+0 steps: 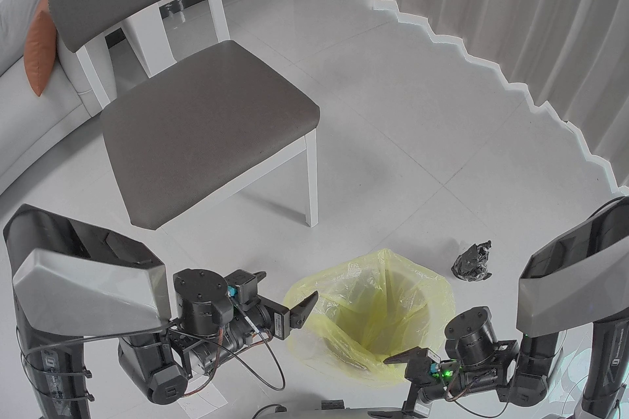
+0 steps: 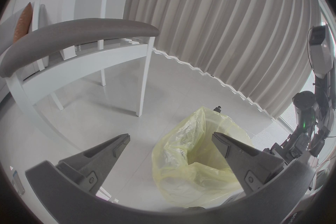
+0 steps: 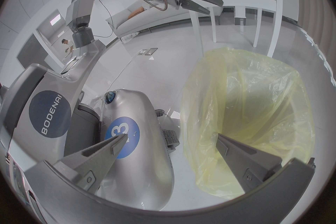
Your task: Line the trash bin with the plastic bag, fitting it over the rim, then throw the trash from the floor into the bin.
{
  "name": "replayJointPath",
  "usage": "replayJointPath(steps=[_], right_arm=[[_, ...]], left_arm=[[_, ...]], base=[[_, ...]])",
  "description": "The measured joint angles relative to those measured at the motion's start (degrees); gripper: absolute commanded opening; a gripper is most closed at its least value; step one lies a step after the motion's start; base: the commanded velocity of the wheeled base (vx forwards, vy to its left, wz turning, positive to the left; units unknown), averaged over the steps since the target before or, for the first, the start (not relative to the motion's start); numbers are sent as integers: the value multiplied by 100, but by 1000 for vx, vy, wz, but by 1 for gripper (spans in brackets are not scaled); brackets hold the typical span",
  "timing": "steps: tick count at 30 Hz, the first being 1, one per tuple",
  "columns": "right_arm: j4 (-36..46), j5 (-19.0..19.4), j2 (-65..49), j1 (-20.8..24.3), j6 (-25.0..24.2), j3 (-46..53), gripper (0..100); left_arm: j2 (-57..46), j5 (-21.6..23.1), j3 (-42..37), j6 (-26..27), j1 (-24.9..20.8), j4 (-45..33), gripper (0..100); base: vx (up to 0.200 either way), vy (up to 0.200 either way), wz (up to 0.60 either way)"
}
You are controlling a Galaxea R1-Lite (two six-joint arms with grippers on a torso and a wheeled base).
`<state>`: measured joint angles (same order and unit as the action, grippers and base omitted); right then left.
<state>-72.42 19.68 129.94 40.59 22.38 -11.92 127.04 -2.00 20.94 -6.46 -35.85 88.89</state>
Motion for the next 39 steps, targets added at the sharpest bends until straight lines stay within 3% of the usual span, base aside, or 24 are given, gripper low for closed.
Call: replayJointPath(steps=[8, 12, 27, 39], right_arm=[[-514, 2, -555, -518, -82, 785, 100], [-788, 22, -887, -1001, -208, 1041, 100], [-783, 68, -1119, -2750, -536, 735, 100], [-722, 71, -138, -2848, -572, -11, 100]], left_arm=[[417, -13, 485, 212, -52, -356, 100], [811, -21, 722, 628, -56, -410, 100], [1359, -67, 794, 1853, -80, -377, 100], [1381, 9, 424, 1929, -306, 4, 100]], base=[[0, 0, 0], [0, 0, 0], [0, 0, 0], [0, 0, 0]])
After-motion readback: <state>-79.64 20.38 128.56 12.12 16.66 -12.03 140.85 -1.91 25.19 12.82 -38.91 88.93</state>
